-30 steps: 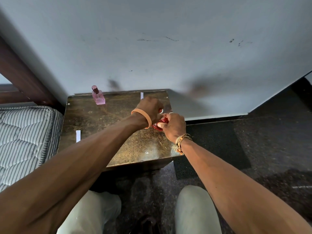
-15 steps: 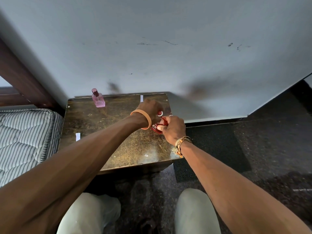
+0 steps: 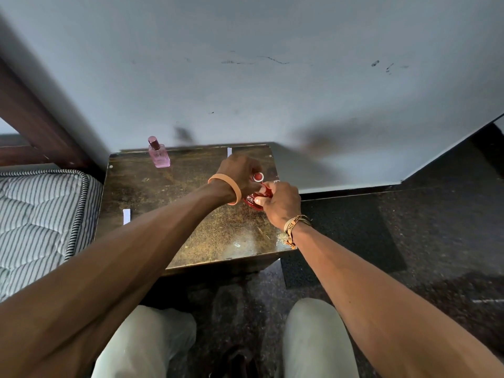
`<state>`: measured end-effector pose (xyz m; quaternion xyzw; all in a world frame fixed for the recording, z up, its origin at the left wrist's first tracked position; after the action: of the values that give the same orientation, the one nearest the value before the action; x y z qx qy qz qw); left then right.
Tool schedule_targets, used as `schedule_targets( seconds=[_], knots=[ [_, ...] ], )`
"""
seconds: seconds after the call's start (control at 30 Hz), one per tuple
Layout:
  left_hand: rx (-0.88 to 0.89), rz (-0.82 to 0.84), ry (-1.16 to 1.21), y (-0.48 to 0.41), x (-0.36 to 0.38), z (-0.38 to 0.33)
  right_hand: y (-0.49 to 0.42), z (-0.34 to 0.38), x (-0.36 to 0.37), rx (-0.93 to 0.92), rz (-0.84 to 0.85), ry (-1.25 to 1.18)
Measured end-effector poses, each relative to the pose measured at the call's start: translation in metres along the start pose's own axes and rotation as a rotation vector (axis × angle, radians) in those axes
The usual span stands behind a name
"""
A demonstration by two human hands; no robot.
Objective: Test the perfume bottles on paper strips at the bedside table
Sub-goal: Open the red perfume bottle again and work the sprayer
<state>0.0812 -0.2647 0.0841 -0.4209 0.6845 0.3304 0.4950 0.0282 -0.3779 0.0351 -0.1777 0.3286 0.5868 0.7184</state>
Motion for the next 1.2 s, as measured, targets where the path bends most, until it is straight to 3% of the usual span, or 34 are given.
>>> schedule_targets(
  seconds=[0.13,0.33,0.53,0.67,0.87,1.0,1.2],
  knots=[
    [0.082,0.049,-0.072,-0.002,0.002,-0.003,-0.001,0.000,0.001,-0.007,0.019,0.016],
    [0.041,0.042,-0.060,-0.003,-0.001,-0.002,-0.001,0.000,0.001,-0.001,0.009,0.003],
    [0.157,0.115,-0.156,-0.007,-0.002,-0.009,0.001,0.003,-0.001,-0.010,0.022,0.017],
    [0.055,0.035,-0.072,-0.004,0.001,-0.003,0.000,0.002,0.000,-0.009,0.015,0.020],
    [0.145,0.050,-0.101,-0.003,0.001,-0.007,0.000,0.001,0.001,-0.002,0.031,0.026],
    [0.018,-0.049,0.051,0.001,-0.002,0.001,-0.001,0.001,-0.001,0.014,0.021,0.010],
    [0.116,0.000,-0.039,0.000,0.001,-0.002,0.001,0.002,0.001,0.014,0.031,0.024]
  ],
)
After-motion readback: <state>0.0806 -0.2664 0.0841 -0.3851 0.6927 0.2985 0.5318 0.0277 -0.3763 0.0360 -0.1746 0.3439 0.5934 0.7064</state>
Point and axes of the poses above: each hand's wrist, its own y-axis away from the middle knuckle, its own x-axis out of the palm, z = x × y, the point moved 5 cm from there along -y, towards the middle knuckle, and after that the axes turned 12 degrees about -y, right-handed, at the moved point
